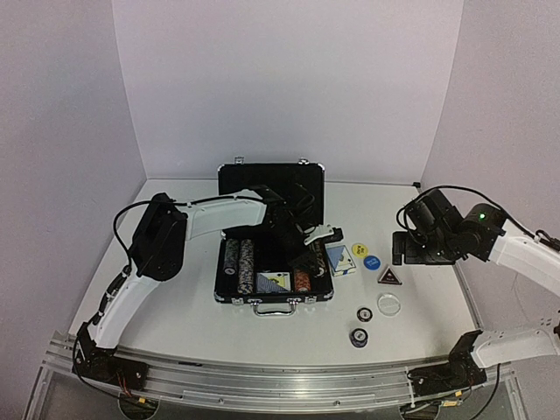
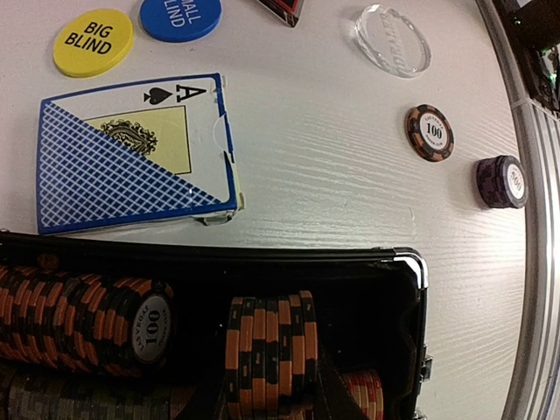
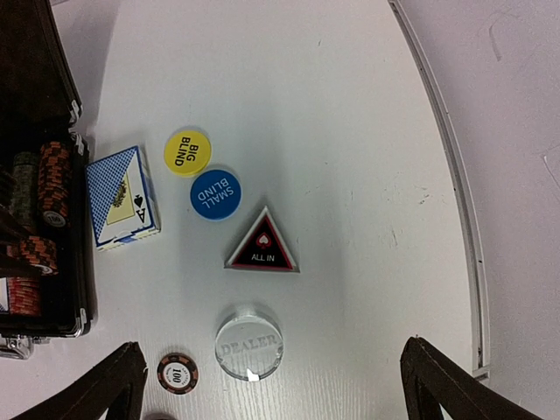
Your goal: Pack up texas hold em set
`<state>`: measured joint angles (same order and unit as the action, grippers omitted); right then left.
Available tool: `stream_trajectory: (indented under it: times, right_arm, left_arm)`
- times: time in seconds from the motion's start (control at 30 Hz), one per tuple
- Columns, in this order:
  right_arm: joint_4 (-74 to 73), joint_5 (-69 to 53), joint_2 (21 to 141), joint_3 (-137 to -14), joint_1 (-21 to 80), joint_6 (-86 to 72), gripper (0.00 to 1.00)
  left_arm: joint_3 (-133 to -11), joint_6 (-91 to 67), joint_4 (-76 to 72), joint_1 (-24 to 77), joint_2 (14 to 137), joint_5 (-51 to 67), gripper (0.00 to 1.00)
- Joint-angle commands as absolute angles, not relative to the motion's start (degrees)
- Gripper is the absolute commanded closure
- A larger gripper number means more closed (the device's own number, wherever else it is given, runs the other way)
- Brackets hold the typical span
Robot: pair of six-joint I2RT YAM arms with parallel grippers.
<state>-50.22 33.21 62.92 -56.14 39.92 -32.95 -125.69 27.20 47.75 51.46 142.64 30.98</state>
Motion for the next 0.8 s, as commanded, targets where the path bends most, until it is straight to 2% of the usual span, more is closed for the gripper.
stream_trajectory:
  times: [0.0, 0.77]
  right_arm:
    - [-50.0, 33.4, 62.9, -56.4, 39.7, -32.1, 0.02]
    - [-50.0, 33.4, 63.0, -55.8, 39.7, -32.1, 0.02]
  left_arm:
    - [-129.1, 28.2, 47.8, 51.8, 143.3, 30.5, 1.00]
    - [-129.4, 28.2, 48.5, 52.6, 145.3, 26.7, 1.00]
